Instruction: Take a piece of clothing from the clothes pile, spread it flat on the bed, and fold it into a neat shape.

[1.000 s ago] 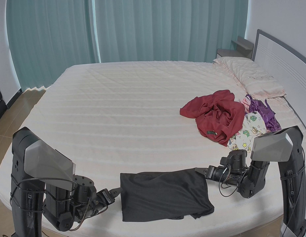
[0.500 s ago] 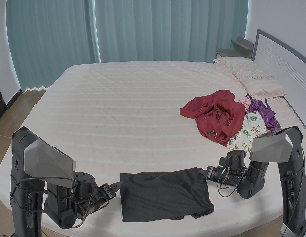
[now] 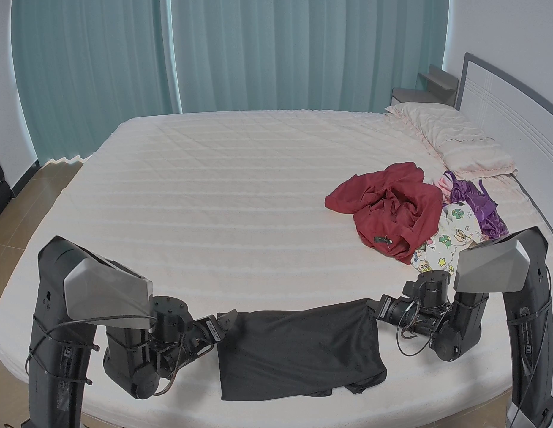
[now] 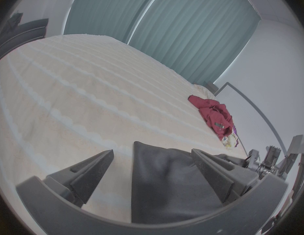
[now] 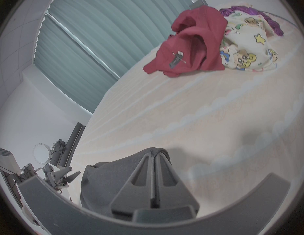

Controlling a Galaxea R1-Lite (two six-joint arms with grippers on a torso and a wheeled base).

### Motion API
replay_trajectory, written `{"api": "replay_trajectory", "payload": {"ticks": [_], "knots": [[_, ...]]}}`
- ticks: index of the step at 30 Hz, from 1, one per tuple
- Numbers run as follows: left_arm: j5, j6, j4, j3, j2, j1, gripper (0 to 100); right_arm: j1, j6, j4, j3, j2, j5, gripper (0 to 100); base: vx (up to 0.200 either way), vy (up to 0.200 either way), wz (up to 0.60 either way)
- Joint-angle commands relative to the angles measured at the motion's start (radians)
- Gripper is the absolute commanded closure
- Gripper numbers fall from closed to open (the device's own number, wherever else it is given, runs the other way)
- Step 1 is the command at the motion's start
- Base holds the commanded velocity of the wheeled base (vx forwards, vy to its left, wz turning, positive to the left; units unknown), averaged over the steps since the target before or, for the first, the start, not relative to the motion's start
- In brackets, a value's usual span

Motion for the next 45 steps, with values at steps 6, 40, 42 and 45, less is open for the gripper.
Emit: {"api": "replay_trajectory", "payload": {"ticks": [6, 40, 42, 45], "knots": [[-0.055, 0.018, 0.050, -0.088, 0.070, 0.001, 0, 0.011, 0.000, -0.046, 0.017, 0.039, -0.022, 100, 0.000, 0.000, 0.00], [0.042, -0.034, 0.130, -0.138, 0.076, 0.027, 100, 0.001, 0.000, -0.084, -0.008, 0.069, -0.032, 100, 0.000, 0.000, 0.00], [0.042, -0.034, 0.130, -0.138, 0.076, 0.027, 100, 0.001, -0.003, -0.084, -0.011, 0.072, -0.034, 100, 0.000, 0.000, 0.00], [0.042, -0.034, 0.131, -0.136, 0.076, 0.027, 0, 0.008, -0.006, -0.077, -0.013, 0.076, -0.034, 100, 0.000, 0.000, 0.00]]}}
